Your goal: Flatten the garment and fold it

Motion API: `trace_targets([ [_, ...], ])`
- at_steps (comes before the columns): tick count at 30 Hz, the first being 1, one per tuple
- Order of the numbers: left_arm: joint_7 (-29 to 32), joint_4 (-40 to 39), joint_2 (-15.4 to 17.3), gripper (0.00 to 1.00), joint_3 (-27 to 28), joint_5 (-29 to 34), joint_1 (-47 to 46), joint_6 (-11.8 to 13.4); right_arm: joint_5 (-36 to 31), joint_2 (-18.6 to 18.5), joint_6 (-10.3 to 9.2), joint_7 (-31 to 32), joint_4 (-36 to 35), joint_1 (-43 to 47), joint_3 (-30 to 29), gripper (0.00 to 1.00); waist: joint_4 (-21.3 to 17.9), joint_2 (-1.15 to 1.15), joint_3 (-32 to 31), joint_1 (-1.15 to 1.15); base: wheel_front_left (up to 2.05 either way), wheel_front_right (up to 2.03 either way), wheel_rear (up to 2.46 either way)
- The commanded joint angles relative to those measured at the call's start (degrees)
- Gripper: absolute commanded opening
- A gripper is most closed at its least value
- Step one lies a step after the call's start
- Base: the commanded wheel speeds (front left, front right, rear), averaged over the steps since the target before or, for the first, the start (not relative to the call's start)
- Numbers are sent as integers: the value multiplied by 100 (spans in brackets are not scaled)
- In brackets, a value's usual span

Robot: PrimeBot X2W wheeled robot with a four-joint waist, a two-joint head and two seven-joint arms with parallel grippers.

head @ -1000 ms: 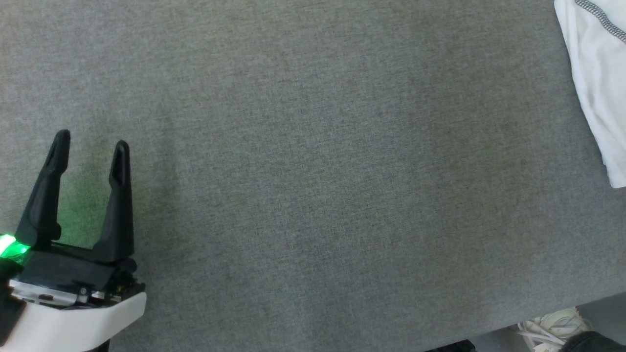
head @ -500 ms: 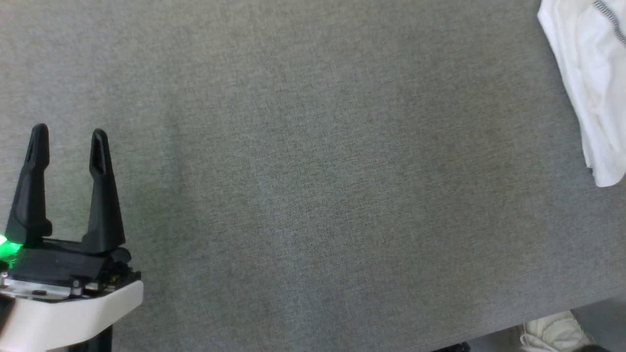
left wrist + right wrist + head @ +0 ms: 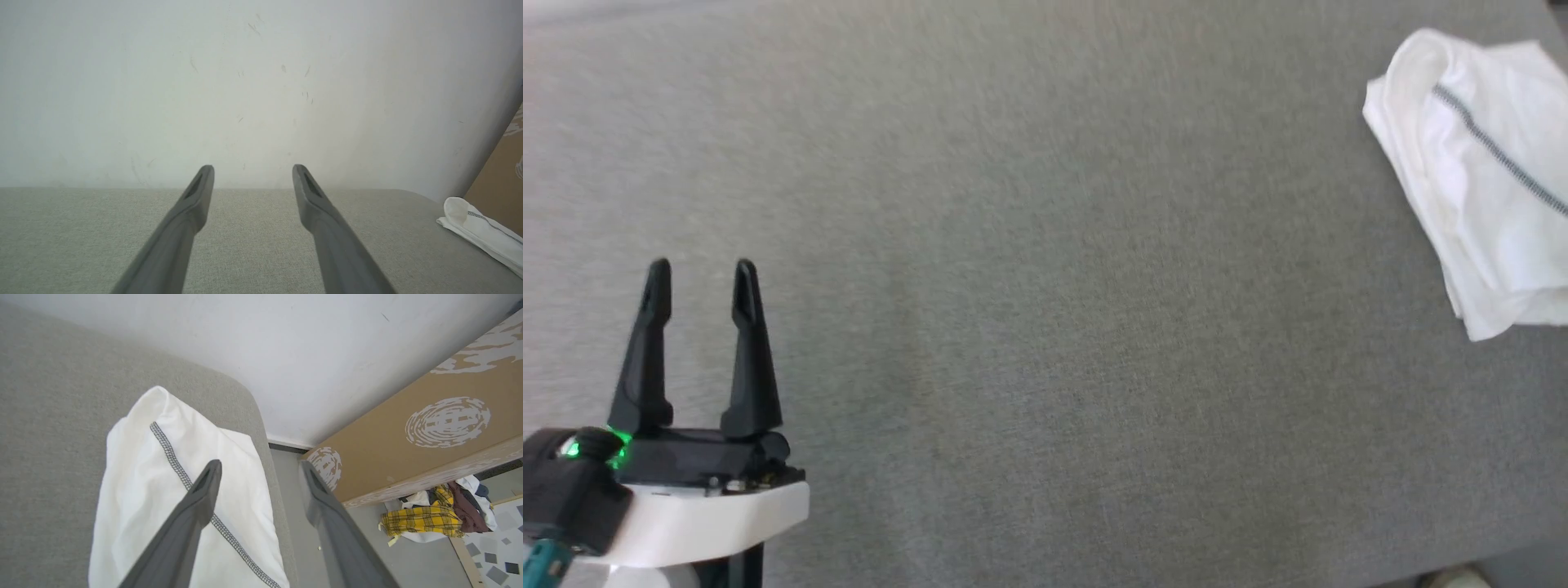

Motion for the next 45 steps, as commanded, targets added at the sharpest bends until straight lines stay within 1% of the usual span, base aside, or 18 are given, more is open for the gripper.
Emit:
trace_targets([
  [1, -29, 50, -31, 100, 39, 97, 59, -23, 61, 135, -13, -127, -113, 103, -39, 100, 328, -1, -590, 1, 0, 0, 0],
  [7, -29, 260, -116, 100, 159, 387, 131, -24, 181, 886, -13, -715, -715, 606, -325, 100, 635, -1, -998, 1, 0, 0, 0],
  [12, -29, 467, -177, 100, 228, 565, 189, -41, 153, 1479, -13, -1220, -1193, 1074, -476, 100, 840, -1, -1232, 1, 0, 0, 0],
  [16, -29, 637, -220, 100, 237, 676, 283, -60, 71, 1860, -13, -1583, -1535, 1502, -508, 100, 997, -1, -1377, 1, 0, 0, 0],
  [19, -29, 754, -241, 100, 232, 744, 353, -79, 78, 2049, -13, -1848, -1759, 1812, -543, 100, 1086, -1, -1458, 1, 0, 0, 0],
  [23, -29, 903, -304, 100, 231, 764, 445, -89, 120, 2132, -13, -2198, -1853, 2211, -433, 100, 1173, -1, -1528, 1, 0, 0, 0],
  [25, -29, 992, -322, 100, 219, 802, 501, -93, 308, 2137, -13, -2386, -1804, 2388, -366, 100, 1193, -1, -1552, 1, 0, 0, 0],
  [32, -29, 1299, -435, 100, 107, 802, 661, -122, 617, 2140, -13, -2975, -1217, 2834, -260, 100, 1258, -1, -1695, 1, 0, 0, 0],
  [39, -29, 1615, -523, 100, -25, 793, 886, -151, 775, 2141, -13, -3124, -612, 3177, -486, 100, 1294, -1, -1908, 1, 0, 0, 0],
  [45, -29, 1792, -561, 100, -73, 819, 1011, -156, 736, 2141, -13, -3133, -554, 3322, -513, 100, 1245, -1, -2070, 1, 0, 0, 0],
])
